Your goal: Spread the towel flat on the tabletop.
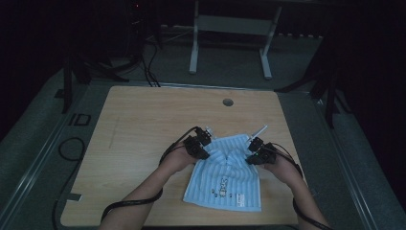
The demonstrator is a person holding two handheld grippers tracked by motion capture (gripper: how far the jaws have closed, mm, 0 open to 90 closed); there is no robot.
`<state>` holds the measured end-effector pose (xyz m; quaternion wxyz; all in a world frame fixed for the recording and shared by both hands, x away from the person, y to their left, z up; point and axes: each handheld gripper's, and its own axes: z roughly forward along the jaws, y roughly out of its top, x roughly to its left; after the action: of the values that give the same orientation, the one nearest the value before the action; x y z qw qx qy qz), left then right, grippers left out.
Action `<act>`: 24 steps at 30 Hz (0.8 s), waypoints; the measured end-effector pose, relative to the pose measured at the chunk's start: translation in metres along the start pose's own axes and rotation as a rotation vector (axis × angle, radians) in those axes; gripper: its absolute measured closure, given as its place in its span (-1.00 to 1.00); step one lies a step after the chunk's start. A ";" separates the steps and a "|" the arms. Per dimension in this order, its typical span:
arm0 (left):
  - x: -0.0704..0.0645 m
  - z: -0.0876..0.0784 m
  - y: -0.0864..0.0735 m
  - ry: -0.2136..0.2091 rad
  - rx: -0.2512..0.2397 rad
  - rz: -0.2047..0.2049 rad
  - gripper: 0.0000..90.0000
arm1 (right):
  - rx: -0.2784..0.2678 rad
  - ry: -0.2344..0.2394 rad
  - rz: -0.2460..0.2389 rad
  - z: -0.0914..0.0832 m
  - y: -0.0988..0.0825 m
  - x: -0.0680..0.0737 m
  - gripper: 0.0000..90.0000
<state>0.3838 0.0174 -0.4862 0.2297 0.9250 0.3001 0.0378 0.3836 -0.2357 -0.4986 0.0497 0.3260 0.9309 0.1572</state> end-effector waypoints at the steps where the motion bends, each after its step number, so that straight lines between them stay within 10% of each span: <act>1: 0.002 -0.004 -0.002 0.030 -0.012 -0.013 0.95 | -0.015 -0.011 0.007 -0.004 0.000 -0.001 0.92; 9: 0.019 -0.044 -0.032 0.078 -0.069 -0.078 0.95 | -0.087 -0.039 0.018 -0.030 -0.003 0.000 0.92; 15: -0.001 -0.058 -0.068 0.016 -0.109 -0.080 0.94 | -0.152 -0.022 -0.011 -0.044 -0.017 0.021 0.92; 24: -0.034 -0.036 -0.108 -0.112 -0.050 -0.058 0.93 | -0.133 0.003 -0.003 -0.025 -0.049 0.050 0.91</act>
<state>0.2901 0.0899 -0.5000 0.2701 0.9105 0.3127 -0.0133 0.3107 -0.2471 -0.4901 0.0700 0.3204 0.9190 0.2189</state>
